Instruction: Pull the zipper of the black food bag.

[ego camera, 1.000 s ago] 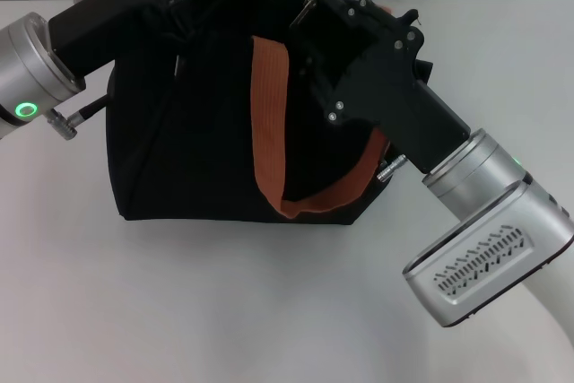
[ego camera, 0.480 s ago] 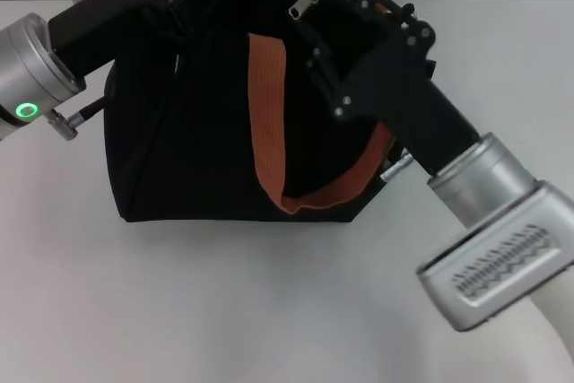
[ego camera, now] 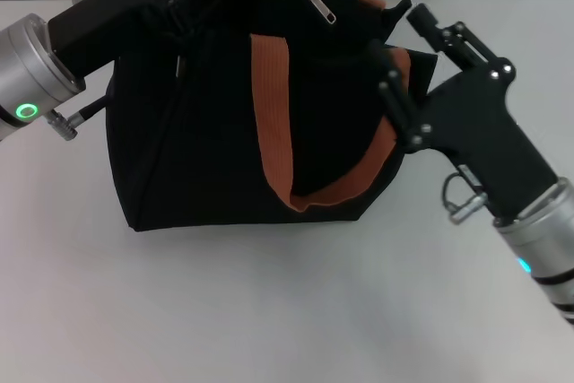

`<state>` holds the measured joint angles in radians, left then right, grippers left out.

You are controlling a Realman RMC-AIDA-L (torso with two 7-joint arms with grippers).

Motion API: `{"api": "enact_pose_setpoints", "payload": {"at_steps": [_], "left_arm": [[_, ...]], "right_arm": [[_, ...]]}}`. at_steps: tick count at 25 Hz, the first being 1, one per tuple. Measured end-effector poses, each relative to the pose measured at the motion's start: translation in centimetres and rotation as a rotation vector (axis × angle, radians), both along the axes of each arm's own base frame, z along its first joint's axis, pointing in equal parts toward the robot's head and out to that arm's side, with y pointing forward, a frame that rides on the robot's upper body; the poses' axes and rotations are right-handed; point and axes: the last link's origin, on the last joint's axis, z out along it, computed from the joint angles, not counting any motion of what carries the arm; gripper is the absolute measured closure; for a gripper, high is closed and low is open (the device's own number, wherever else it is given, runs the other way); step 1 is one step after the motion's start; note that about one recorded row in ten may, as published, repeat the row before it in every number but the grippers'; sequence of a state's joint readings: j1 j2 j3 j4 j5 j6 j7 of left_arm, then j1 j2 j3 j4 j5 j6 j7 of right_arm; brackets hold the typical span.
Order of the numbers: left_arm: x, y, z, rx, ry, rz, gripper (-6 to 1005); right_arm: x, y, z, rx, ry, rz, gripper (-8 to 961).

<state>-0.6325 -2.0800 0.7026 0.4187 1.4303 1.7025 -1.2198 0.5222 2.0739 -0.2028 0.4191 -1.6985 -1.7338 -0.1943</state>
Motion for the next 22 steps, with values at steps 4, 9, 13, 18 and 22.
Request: {"api": "enact_pose_setpoints", "payload": {"at_steps": [4, 9, 13, 18, 22], "left_arm": [[0.0, 0.0, 0.0, 0.000, 0.000, 0.000, 908], [0.1, 0.0, 0.0, -0.001, 0.001, -0.002, 907], [0.1, 0.0, -0.1, 0.000, 0.004, -0.008, 906], [0.3, -0.1, -0.4, -0.006, 0.016, -0.022, 905], [0.3, -0.1, -0.4, -0.008, 0.016, -0.026, 904]], "right_arm": [[1.1, 0.7, 2.0, -0.280, 0.204, 0.037, 481], [1.9, 3.7, 4.5, -0.741, 0.346, 0.021, 481], [1.3, 5.3, 5.4, -0.988, 0.431, -0.044, 481], [0.3, 6.5, 5.6, -1.181, 0.467, -0.100, 480], [0.0, 7.2, 5.5, -1.262, 0.502, -0.164, 480]]}}
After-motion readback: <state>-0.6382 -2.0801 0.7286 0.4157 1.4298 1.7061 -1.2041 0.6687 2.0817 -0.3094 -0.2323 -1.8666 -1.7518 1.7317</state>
